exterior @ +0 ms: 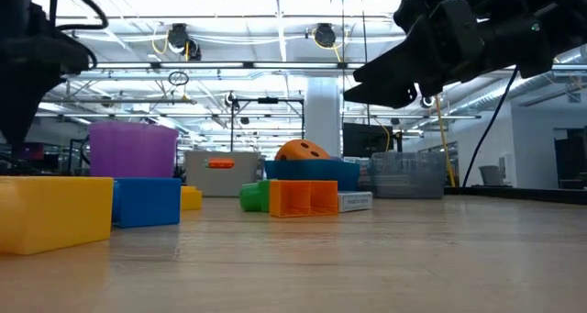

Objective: Pick & Place Toys
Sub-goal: Put the yellow game piece into the gray bin

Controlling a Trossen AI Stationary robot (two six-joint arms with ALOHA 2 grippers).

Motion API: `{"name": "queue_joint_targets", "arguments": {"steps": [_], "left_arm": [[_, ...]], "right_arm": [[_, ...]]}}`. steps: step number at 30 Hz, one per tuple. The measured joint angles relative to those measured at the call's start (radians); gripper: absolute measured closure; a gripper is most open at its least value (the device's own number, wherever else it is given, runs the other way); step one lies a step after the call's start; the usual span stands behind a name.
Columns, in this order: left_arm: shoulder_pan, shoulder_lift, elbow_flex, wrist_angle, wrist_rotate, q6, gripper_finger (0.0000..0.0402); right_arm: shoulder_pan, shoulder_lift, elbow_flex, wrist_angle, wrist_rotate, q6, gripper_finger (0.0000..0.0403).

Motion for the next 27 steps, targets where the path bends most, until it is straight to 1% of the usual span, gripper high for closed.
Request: {"name": "queue_joint_targets", "arguments": {"steps": [4,7,14,23,27], "left_arm": [[-0.016,0.063,0.000,0.001,0.023,-0.023,0.0147],[-0.019,0.095,0.000,0.001,0.022,-0.023,0.0147],[-0.003,0.140,0.000,-0.003,-0.018,-0.015,0.0147],[0.041,0.202,0.000,0.002,-0.027,0.060,0.0147],[0.048,0.209,0.000,0.002,-0.033,0.071,0.0147]], "right_arm": [[0.006,0.000,0.000,0.005,0.001,0.004,0.0055],[0.007,0.000,0.000,0.006,0.001,0.004,0.0055],[0.007,0.000,0.000,0.007,0.004,-0.001,0.0055],[0.007,0.000,0.000,0.009,0.005,-0.003,0.0055],[0.007,0.000,0.000,0.009,0.005,-0.003,0.0055]]}}
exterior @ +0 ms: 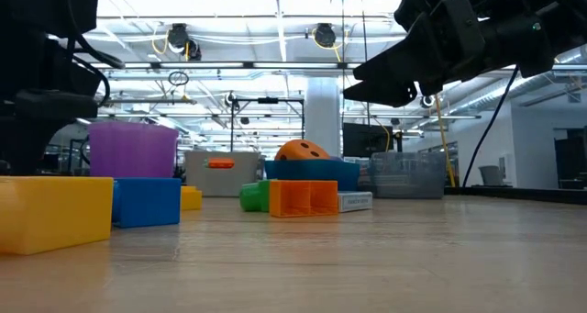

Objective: Pick & Place Toys
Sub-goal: Put the yellow game piece into the gray bin

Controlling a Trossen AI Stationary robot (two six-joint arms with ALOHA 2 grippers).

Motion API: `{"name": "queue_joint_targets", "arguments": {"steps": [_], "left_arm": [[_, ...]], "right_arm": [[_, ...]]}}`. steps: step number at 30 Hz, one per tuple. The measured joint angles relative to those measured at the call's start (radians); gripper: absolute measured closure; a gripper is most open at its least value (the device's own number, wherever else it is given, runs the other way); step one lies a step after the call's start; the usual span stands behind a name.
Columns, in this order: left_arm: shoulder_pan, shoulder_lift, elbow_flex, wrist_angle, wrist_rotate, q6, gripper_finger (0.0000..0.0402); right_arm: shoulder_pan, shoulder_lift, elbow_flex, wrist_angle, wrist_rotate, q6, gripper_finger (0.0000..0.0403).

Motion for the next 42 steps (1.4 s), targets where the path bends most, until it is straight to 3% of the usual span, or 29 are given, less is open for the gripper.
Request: {"name": "queue_joint_targets", "arguments": {"steps": [10,17,27,42], "left_arm": [[0.002,0.000,-0.005,0.008,-0.001,0.011,0.0147],[0.002,0.000,-0.079,0.128,0.015,0.016,0.0147],[0.002,0.000,-0.087,0.201,0.015,0.048,0.0150],[0.055,0.000,-0.087,0.231,-0.057,0.117,0.0262]], "right_arm": [[0.000,0.000,0.000,0.000,0.000,0.000,0.0055],[0.000,0.000,0.000,0.000,0.000,0.000,0.0055],[0.000,0.000,0.000,0.000,0.000,0.000,0.0055],[0.000,0.000,0.000,0.000,0.000,0.000,0.0055]]}}
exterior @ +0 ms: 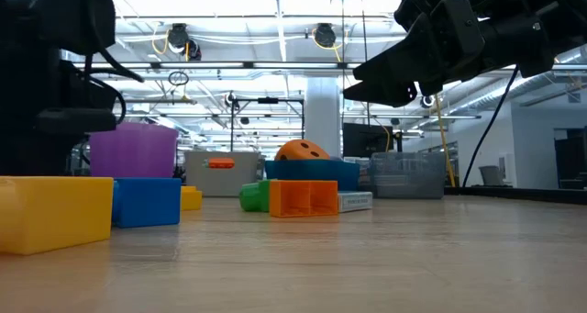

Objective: Pick & Place Toys
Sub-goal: Put the yellow game piece into the gray bin

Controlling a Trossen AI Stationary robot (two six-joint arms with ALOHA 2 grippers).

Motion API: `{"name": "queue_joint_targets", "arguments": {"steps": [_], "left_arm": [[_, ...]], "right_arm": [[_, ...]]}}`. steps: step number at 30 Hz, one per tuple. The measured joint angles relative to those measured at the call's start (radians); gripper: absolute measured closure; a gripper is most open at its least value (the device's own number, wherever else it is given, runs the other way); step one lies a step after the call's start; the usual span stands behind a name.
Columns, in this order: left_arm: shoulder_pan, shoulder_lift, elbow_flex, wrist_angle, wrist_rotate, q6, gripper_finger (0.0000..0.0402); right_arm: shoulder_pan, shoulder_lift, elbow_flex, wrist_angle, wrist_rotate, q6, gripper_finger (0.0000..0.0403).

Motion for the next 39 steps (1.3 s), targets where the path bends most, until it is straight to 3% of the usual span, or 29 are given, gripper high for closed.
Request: {"name": "queue_joint_targets", "arguments": {"steps": [15,24,29,39], "left_arm": [[0.079,0.000,0.000,0.003,-0.056,0.117,0.0315],[0.090,-0.004,0.000,-0.015,0.050,0.258,0.0320],[0.090,-0.004,0.001,-0.020,0.075,0.263,0.0320],[0.086,-0.004,0.154,-0.249,0.052,0.290,0.0320]], "right_arm": [[0.000,0.000,0.000,0.000,0.000,0.000,0.0055],[0.000,0.000,0.000,0.000,0.000,0.000,0.0055],[0.000,0.000,0.000,0.000,0.000,0.000,0.0055],[0.000,0.000,0.000,0.000,0.000,0.000,0.0055]]}}
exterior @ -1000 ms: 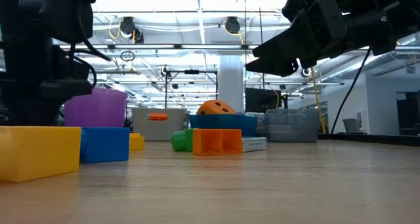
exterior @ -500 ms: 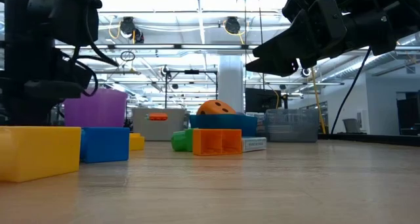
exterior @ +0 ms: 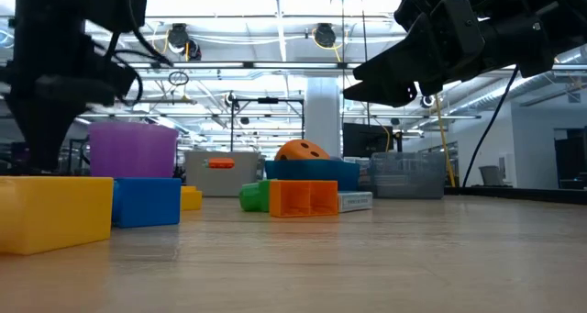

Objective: Pick & Place Toys
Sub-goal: Put the yellow game piece into the gray bin

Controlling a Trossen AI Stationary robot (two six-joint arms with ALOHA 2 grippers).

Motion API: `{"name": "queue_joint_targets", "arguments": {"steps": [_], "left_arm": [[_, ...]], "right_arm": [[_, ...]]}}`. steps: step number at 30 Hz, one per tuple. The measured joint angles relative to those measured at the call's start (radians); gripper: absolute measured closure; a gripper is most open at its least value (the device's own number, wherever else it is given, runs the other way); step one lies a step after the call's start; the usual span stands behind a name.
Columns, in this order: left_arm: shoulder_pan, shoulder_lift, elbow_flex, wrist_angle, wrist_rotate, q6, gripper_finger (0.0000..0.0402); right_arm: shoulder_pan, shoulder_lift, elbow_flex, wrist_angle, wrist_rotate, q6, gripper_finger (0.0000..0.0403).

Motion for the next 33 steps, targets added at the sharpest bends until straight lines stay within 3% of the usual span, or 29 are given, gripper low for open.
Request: {"name": "queue_joint_targets", "arguments": {"steps": [5,11,21,33], "left_arm": [[0.006,0.000,0.048,-0.101,-0.086,-0.016,0.0320],[0.096,0.000,0.041,-0.118,-0.066,-0.007,0.0319],[0.238,0.000,0.040,-0.102,-0.096,0.203,0.0318],[0.330,0.000,0.040,-0.026,-0.089,0.376,0.0317]], "right_arm": [[0.000,0.000,0.000,0.000,0.000,0.000,0.0055],[0.000,0.000,0.000,0.000,-0.003,0.000,0.0055],[0.000,0.000,0.000,0.000,-0.003,0.000,0.0055],[0.000,0.000,0.000,-0.004,-0.003,0.000,0.0055]]}}
